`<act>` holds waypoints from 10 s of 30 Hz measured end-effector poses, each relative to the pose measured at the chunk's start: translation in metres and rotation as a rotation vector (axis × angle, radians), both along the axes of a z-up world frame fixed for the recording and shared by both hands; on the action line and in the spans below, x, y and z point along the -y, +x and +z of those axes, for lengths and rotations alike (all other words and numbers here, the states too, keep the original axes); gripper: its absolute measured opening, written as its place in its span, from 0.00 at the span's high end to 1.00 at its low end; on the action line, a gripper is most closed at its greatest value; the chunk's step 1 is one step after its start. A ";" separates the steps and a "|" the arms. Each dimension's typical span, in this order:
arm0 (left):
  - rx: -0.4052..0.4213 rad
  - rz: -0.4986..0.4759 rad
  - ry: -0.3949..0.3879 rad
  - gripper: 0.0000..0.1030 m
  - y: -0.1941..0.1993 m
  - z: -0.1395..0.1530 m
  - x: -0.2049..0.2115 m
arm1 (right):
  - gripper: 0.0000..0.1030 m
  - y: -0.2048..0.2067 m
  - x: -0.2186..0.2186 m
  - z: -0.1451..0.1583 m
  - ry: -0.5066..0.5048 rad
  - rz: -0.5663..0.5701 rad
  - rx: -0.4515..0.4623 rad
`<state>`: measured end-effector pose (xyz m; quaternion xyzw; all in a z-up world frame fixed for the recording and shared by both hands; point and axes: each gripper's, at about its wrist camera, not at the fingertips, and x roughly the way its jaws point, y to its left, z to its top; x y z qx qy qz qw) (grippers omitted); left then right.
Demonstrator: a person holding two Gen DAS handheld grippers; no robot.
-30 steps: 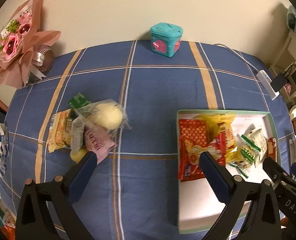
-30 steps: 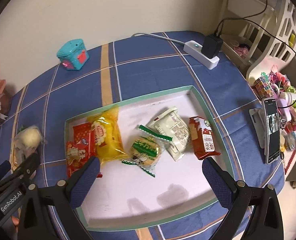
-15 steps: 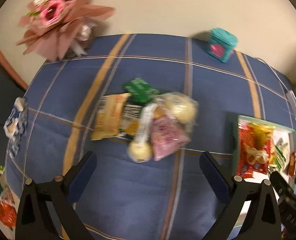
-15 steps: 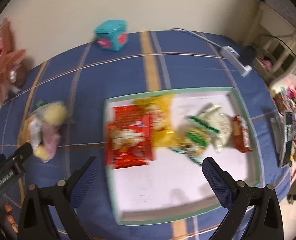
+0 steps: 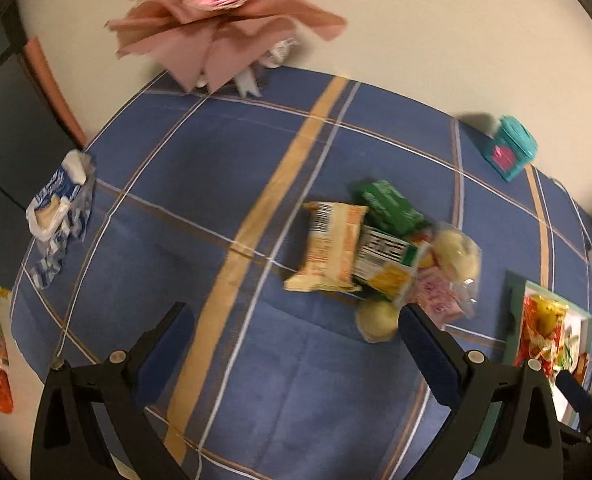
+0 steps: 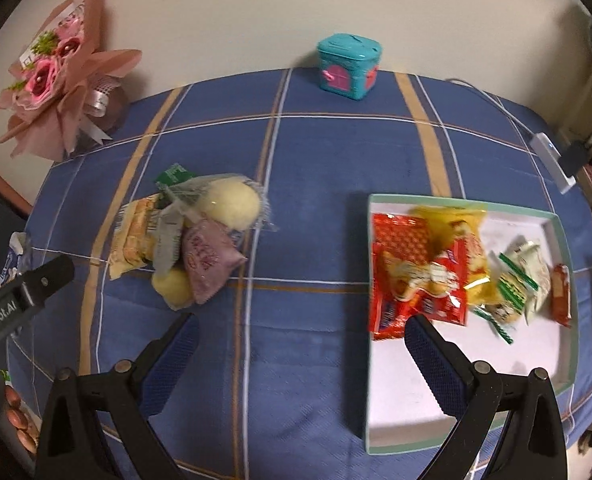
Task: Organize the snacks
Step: 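Move both open tools back over the remaining snack pile, then grasp the cream bread roll packet with the left tool while the right grasps the clear yellow bun bag, then carry both packets into the white tray and open both tools, then move both open tools back toward the pink Swiss roll packet, then grasp the white-green cracker packet with the left tool while the right grasps the pink Swiss roll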
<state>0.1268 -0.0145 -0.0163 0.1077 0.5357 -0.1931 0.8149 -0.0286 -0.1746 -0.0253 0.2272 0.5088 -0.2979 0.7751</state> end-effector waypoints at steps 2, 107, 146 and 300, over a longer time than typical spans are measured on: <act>-0.016 0.011 -0.011 0.01 0.008 -0.003 -0.006 | 0.00 0.005 -0.001 -0.003 0.002 0.001 0.006; -0.022 -0.228 -0.149 0.63 -0.111 0.016 0.074 | 0.44 -0.092 0.039 0.013 0.109 -0.151 0.120; -0.102 -0.660 0.077 0.33 -0.259 -0.059 0.194 | 0.18 -0.210 0.149 -0.030 0.152 -0.519 -0.010; -0.185 -0.018 -0.124 0.36 0.045 -0.108 0.077 | 0.56 0.128 0.046 -0.092 -0.077 0.248 -0.075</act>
